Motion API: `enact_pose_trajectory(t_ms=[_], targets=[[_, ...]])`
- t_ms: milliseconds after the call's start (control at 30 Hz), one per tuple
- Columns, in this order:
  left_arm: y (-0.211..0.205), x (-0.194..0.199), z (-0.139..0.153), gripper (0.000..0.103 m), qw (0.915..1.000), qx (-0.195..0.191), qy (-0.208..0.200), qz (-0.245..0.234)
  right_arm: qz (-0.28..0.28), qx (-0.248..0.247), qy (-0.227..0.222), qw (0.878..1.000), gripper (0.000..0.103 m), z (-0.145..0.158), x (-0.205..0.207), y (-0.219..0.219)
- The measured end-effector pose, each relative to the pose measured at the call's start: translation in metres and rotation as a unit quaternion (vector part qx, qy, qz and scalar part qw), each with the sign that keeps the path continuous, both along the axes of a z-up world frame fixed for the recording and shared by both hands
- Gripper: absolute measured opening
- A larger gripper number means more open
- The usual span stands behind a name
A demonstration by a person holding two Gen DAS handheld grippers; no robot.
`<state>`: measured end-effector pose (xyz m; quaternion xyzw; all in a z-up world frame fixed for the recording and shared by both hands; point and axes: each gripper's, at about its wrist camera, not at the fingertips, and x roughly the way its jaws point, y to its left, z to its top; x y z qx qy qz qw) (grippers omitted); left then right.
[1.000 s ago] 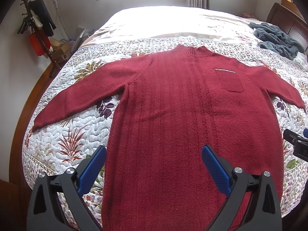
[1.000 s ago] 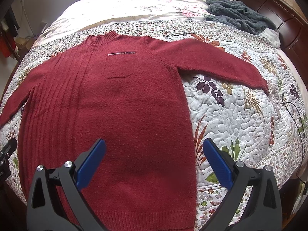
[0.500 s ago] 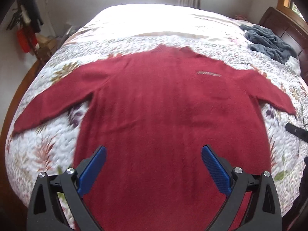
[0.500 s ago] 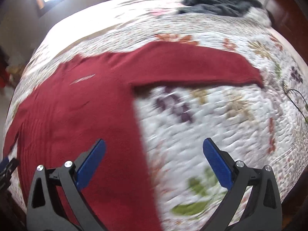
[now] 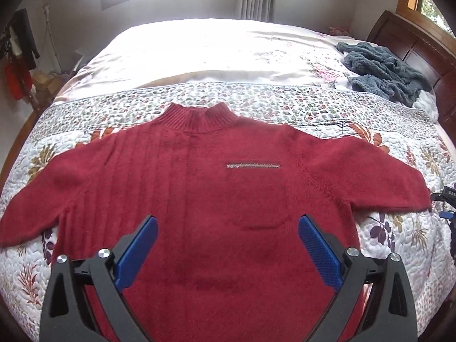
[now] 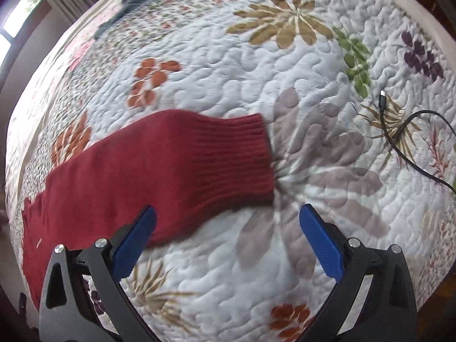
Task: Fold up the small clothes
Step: 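Move the right tool to the sweater sleeve cuff and grasp it, then carry the sleeve cuff with the right tool across the sweater body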
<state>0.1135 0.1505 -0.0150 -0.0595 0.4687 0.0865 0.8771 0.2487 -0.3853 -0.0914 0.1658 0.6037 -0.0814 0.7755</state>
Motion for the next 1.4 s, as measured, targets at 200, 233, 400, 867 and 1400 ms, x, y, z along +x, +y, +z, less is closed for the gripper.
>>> enact_pose_trajectory(t_ms=[200,233,400,867,1400], targets=[[-0.006,0.003,-0.010,0.099,0.9997,0.021,0.008,-0.006,-0.009,0.049,0.023,0.999,0.100,-0.028,0.013,-0.009],[-0.006,0.003,-0.011,0.099,0.9996,0.025,0.008,-0.006,-0.015,0.055,0.018,0.998,0.100,-0.029,0.015,-0.011],[-0.001,0.000,-0.016,0.099,0.9993,0.034,0.015,-0.002,0.006,0.042,-0.019,0.999,0.064,-0.016,0.014,-0.002],[0.034,-0.021,-0.014,0.099,0.9992,0.020,0.022,0.025,0.075,0.112,-0.111,0.985,0.008,0.057,-0.005,0.078],[0.092,-0.039,-0.017,0.099,0.9975,0.007,0.027,0.066,0.248,0.199,-0.095,0.943,0.008,0.067,-0.010,0.330]])
